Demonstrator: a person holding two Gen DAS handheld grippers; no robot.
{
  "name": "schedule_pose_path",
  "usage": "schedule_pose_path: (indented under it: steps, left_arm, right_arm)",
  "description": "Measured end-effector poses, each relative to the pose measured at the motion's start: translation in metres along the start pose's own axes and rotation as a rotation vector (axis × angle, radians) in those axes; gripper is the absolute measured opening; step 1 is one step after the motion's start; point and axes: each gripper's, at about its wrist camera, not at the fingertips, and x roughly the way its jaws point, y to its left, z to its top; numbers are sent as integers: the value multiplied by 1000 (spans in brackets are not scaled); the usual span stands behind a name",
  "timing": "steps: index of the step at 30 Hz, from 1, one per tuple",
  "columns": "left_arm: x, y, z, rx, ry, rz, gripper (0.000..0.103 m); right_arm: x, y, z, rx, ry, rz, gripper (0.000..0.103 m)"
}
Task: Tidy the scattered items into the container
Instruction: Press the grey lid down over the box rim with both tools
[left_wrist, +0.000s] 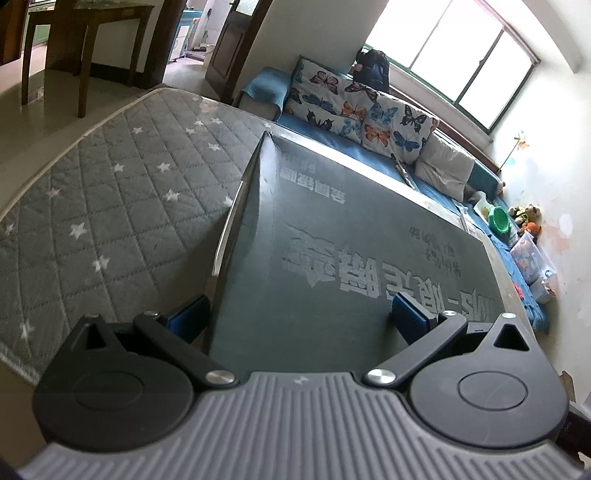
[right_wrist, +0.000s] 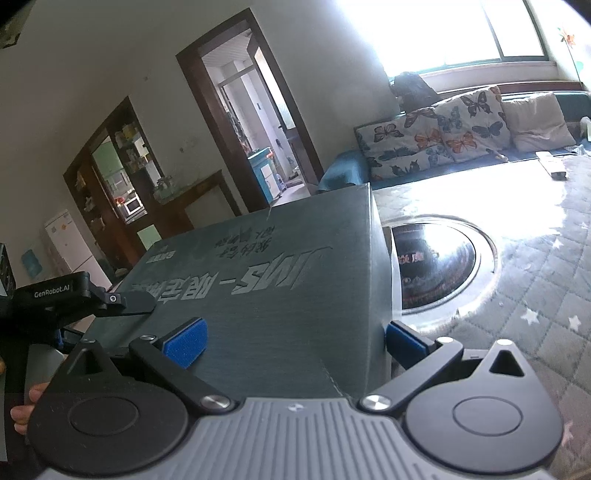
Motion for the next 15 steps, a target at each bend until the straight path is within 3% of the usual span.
schedule_pose_path:
  steps: [15]
  left_arm:
    - [62,6,48,-9,1,-5,103]
  right_arm:
    - [59,-14,32,24,-20,-22,103]
